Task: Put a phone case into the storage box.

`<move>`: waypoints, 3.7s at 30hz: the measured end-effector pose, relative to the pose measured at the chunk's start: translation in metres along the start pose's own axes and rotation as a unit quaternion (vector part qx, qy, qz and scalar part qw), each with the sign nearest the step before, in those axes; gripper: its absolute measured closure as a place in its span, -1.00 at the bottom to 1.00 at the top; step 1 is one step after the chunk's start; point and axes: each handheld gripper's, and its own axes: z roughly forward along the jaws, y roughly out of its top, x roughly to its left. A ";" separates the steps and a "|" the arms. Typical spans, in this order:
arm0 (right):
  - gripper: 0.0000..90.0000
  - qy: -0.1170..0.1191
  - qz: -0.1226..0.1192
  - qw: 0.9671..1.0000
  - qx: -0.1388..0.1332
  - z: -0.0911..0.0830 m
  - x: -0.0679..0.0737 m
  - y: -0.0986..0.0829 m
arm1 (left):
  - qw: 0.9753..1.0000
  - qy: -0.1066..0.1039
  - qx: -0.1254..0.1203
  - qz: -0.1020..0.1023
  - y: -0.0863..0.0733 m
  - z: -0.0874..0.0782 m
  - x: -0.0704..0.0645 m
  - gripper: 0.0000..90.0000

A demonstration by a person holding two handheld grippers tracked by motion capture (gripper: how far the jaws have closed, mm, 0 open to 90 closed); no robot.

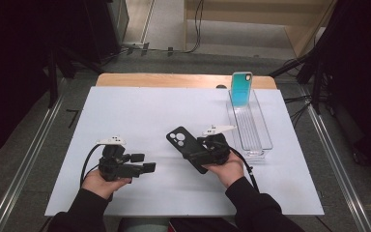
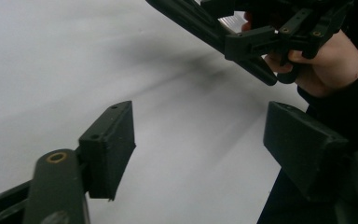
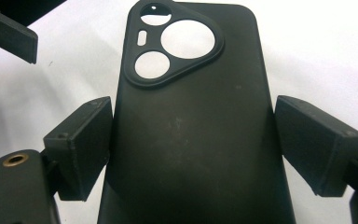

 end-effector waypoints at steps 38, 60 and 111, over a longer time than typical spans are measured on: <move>-0.71 -0.027 0.108 0.990 -0.084 0.010 0.030 -0.003 | 0.996 0.067 -0.001 -0.056 0.067 0.040 -0.002 -0.48; -0.72 -0.018 0.143 0.978 -0.153 0.023 0.046 -0.016 | 0.990 0.077 -0.028 -0.114 0.083 0.057 0.001 0.07; -1.00 0.018 0.000 0.999 -0.029 0.000 0.034 0.003 | 0.991 0.051 -0.117 -0.043 0.079 0.041 -0.016 0.81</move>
